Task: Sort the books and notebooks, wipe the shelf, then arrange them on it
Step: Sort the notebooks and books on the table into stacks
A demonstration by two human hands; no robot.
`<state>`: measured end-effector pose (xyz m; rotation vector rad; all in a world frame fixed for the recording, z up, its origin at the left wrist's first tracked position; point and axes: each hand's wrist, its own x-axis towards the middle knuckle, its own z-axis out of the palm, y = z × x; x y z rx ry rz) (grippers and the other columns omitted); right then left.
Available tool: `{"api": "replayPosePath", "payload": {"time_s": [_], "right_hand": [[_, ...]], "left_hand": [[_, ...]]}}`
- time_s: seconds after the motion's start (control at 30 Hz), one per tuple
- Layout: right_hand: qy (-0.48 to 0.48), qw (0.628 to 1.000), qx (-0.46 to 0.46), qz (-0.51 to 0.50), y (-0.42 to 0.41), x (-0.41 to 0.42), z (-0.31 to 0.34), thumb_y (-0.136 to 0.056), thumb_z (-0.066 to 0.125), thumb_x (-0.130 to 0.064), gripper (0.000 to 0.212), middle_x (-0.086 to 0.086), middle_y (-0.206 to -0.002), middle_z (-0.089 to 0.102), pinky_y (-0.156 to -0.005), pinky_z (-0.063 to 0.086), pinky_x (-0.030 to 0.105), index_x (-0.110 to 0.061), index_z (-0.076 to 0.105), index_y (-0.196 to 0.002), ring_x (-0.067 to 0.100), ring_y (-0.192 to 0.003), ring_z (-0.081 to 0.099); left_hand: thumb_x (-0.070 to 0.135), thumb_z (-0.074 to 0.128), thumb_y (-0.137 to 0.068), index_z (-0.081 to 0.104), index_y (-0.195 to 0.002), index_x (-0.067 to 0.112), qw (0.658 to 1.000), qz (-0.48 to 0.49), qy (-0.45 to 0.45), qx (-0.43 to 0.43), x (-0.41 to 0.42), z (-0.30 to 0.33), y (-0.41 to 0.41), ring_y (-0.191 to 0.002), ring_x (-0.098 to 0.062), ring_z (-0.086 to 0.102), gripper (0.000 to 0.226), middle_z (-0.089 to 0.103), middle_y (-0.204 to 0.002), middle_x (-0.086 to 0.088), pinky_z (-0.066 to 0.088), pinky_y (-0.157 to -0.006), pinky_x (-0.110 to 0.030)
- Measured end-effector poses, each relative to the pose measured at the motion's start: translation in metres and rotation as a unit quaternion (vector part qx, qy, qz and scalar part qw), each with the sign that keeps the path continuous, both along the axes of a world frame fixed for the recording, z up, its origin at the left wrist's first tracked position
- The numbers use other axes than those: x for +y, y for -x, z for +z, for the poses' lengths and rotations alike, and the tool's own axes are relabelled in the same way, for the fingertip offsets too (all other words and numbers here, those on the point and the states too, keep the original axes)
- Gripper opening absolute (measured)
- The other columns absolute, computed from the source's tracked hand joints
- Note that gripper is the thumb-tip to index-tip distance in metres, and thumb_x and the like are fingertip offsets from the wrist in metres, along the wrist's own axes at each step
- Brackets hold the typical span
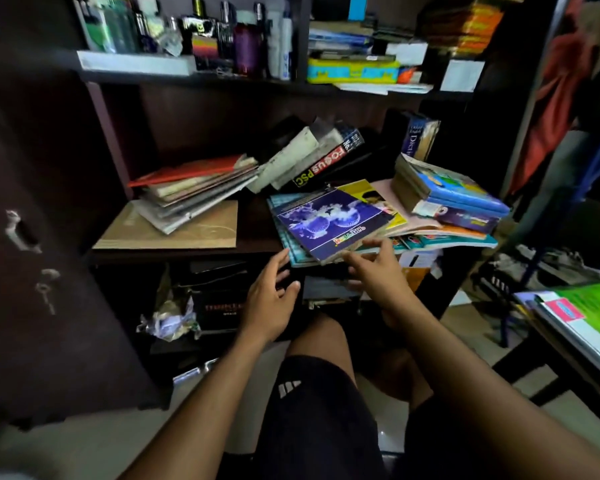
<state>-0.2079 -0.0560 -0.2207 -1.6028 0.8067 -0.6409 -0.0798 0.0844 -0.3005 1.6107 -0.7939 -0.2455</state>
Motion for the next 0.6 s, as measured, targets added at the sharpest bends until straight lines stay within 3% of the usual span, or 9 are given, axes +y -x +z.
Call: {"api": "replayPosePath", "payload": {"time_s": [0.07,0.2,0.3,0.33,0.43,0.5,0.6], "right_hand": [[-0.005,1.0,0.003,0.028,0.002,-0.003,-0.004,-0.094,0.069,-0.021,0.03,0.008,-0.102,0.068,-0.084,0.059,0.041,-0.023,0.048,-0.115,0.019,-0.092,0.067],[0.143,0.974,0.084,0.155,0.0,0.009,-0.011,-0.092,0.071,-0.018,0.018,0.0,-0.096,0.071,-0.083,0.054,0.037,-0.024,0.06,-0.105,0.017,-0.09,0.068],[0.239,0.935,0.119,0.232,-0.008,0.015,-0.01,-0.093,0.067,-0.012,0.021,-0.006,-0.107,0.07,-0.089,0.051,0.024,-0.016,0.064,-0.113,0.007,-0.1,0.066],[0.246,0.934,0.109,0.237,-0.011,0.016,-0.008,-0.094,0.066,-0.01,0.025,-0.005,-0.112,0.07,-0.092,0.05,0.022,-0.014,0.064,-0.118,0.006,-0.104,0.066],[0.262,0.937,0.093,0.212,-0.024,0.014,0.0,-0.095,0.064,-0.009,0.042,-0.002,-0.129,0.064,-0.1,0.044,0.02,-0.013,0.056,-0.136,0.008,-0.118,0.06],[0.284,0.935,0.109,0.18,-0.032,0.008,0.005,-0.095,0.065,-0.012,0.049,0.004,-0.136,0.06,-0.105,0.042,0.023,-0.011,0.052,-0.142,0.013,-0.125,0.056],[0.235,0.953,0.12,0.148,-0.035,-0.004,0.01,-0.095,0.066,-0.015,0.048,0.011,-0.131,0.061,-0.102,0.049,0.033,-0.01,0.052,-0.141,0.019,-0.118,0.061]], "left_hand": [[0.0,0.062,-0.096,0.042,-0.15,0.024,1.0,-0.008,0.006,0.002,-0.002,-0.003,0.002,-0.133,-0.012,0.054,0.063,0.047,-0.153,0.002,0.054,-0.098,-0.03],[-0.006,0.062,-0.095,0.043,-0.15,0.023,0.998,-0.039,0.038,0.044,-0.006,0.0,0.003,-0.132,-0.011,0.054,0.065,0.04,-0.155,-0.001,0.052,-0.088,-0.015],[0.002,0.06,-0.097,0.054,-0.139,0.029,0.991,-0.032,0.062,0.116,-0.014,0.001,0.005,-0.124,-0.011,0.061,0.05,0.047,-0.149,-0.006,0.052,-0.102,-0.029],[0.007,0.059,-0.099,0.057,-0.133,0.028,0.979,-0.021,0.09,0.182,-0.019,0.006,0.007,-0.116,-0.013,0.065,0.04,0.054,-0.142,-0.01,0.053,-0.101,-0.034],[0.018,0.056,-0.104,0.049,-0.124,0.02,0.916,0.029,0.139,0.374,-0.042,0.029,0.004,-0.082,-0.018,0.068,0.021,0.066,-0.11,-0.01,0.056,-0.074,-0.035],[0.024,0.063,-0.1,0.042,-0.118,0.019,0.906,0.074,0.136,0.394,-0.06,0.034,-0.003,-0.073,-0.018,0.066,0.028,0.065,-0.102,-0.01,0.057,-0.059,-0.033],[0.017,0.069,-0.096,0.038,-0.105,0.025,0.927,0.103,0.137,0.334,-0.074,0.022,-0.005,-0.078,-0.025,0.071,0.033,0.068,-0.112,-0.019,0.061,-0.059,-0.04]]}}
